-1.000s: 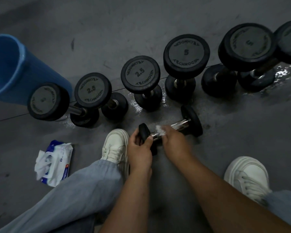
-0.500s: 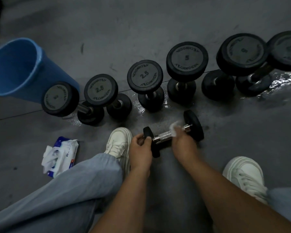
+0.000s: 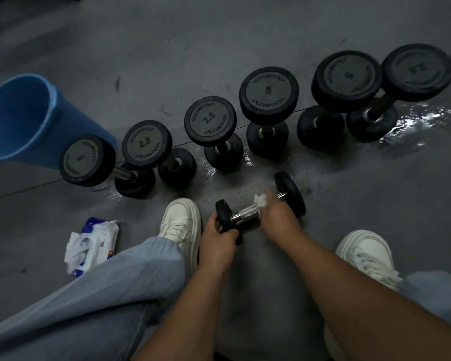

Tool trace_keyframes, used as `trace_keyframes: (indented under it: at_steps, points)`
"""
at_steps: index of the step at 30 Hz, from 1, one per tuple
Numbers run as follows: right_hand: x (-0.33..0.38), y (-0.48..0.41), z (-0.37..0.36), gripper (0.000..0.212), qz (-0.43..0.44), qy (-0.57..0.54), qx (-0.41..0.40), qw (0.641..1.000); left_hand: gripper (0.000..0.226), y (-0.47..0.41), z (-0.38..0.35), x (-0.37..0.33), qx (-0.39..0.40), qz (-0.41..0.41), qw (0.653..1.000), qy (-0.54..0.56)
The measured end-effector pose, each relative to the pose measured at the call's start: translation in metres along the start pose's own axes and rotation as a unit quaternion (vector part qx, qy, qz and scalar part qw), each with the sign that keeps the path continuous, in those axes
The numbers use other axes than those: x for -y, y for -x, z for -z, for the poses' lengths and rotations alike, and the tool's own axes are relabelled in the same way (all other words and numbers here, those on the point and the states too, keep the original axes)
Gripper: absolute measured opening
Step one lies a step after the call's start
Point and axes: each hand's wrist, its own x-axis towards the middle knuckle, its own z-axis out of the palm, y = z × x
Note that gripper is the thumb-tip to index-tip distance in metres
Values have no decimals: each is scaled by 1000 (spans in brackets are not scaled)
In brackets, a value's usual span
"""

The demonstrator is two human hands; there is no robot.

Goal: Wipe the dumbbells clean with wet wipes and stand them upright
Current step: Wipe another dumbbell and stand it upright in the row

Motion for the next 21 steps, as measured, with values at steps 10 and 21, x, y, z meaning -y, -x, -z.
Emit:
trace_keyframes:
  at_steps: [10, 21]
  points:
    - [-6, 8, -13, 26, 1, -17, 6, 1000, 55, 2, 0, 1, -16, 1, 1000, 3]
    - [4, 24, -30, 21, -21, -103, 74, 992, 22, 5, 0, 20, -63, 15, 998, 4]
